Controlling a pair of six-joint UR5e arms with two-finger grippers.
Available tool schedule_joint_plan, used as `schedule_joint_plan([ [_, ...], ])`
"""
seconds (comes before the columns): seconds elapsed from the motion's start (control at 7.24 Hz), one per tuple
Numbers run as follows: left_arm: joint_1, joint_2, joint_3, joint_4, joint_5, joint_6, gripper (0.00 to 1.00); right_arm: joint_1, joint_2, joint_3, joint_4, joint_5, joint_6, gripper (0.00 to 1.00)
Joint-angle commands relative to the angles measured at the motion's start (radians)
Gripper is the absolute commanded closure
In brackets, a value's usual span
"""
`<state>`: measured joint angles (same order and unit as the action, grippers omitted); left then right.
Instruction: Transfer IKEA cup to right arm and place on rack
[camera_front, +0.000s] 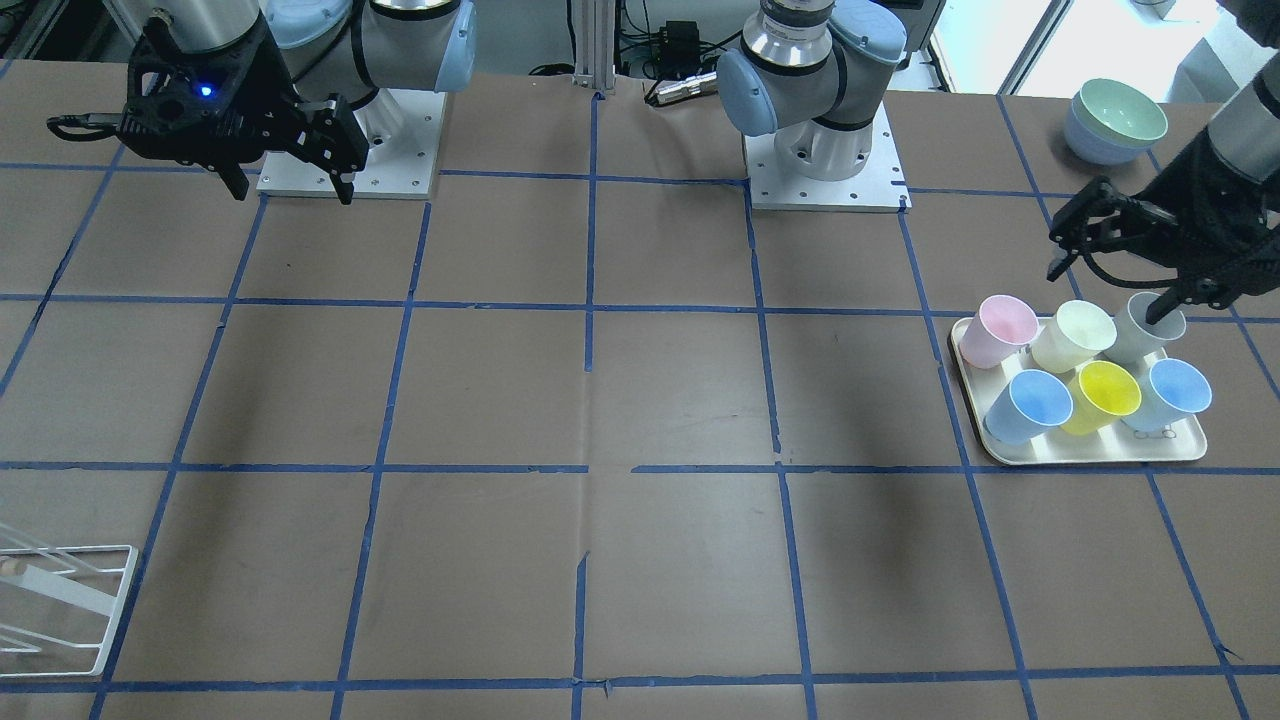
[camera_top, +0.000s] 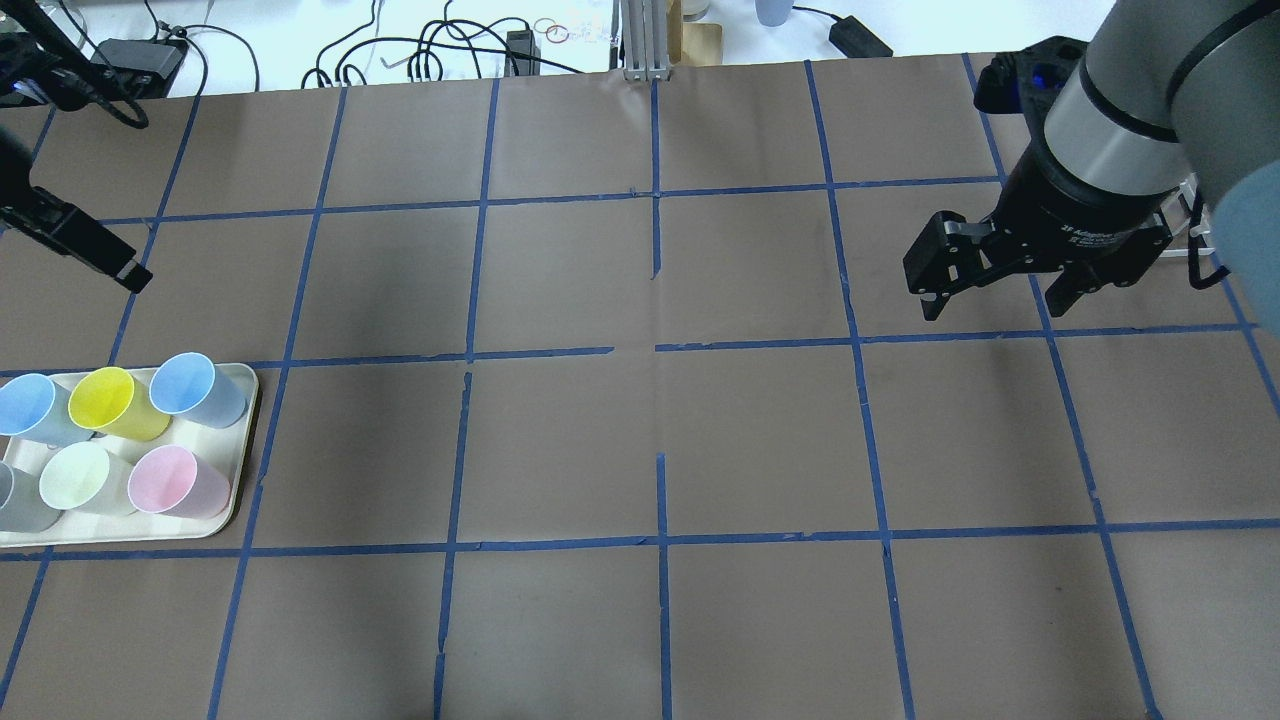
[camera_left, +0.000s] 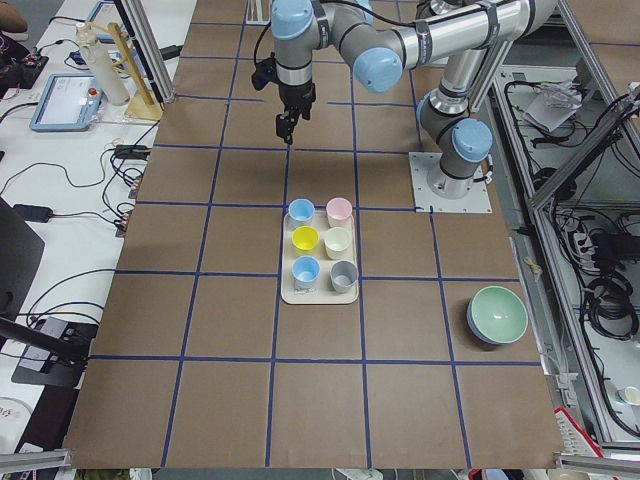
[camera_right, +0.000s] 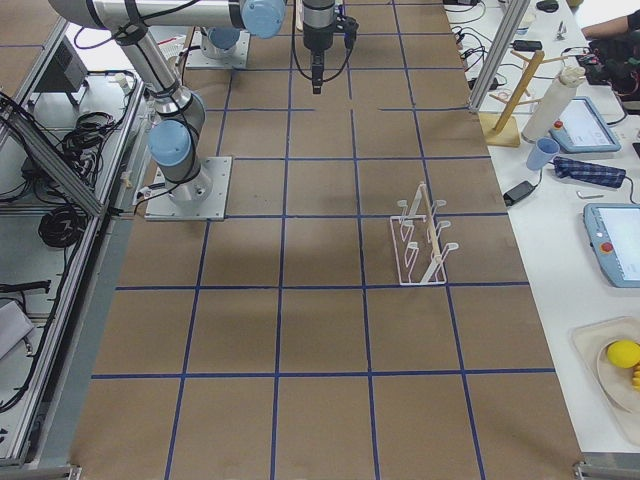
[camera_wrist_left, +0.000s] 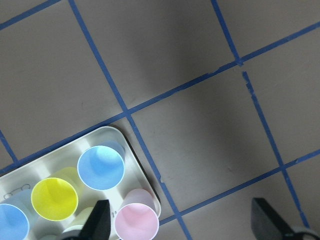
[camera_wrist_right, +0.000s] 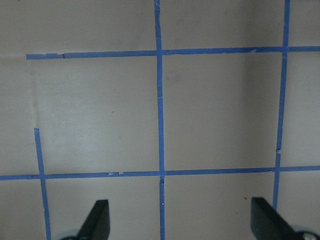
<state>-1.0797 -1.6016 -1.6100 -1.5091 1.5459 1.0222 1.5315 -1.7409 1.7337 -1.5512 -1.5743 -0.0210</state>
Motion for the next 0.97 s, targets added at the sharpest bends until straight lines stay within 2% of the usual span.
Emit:
schedule_joint_plan([
  [0.0,0.113,-0.079,-0.033,0.120,0.003,0.192,0.00,-0.001,0.001,0.001,0.000,0.000,-0.001,0.00],
  [0.14,0.144,-0.113,-0.051,0.172,0.005,0.222,0.00,-0.001,0.000,0.001,0.002,0.000,0.000,0.00],
  [0.41,0.193,-0.184,-0.093,0.251,0.077,0.248,0.00,-0.001,0.000,0.001,0.000,0.000,0.001,0.00],
  [0.83,0.233,-0.274,-0.100,0.299,0.080,0.249,0.00,0.001,0.000,0.000,0.008,0.000,0.001,0.00],
])
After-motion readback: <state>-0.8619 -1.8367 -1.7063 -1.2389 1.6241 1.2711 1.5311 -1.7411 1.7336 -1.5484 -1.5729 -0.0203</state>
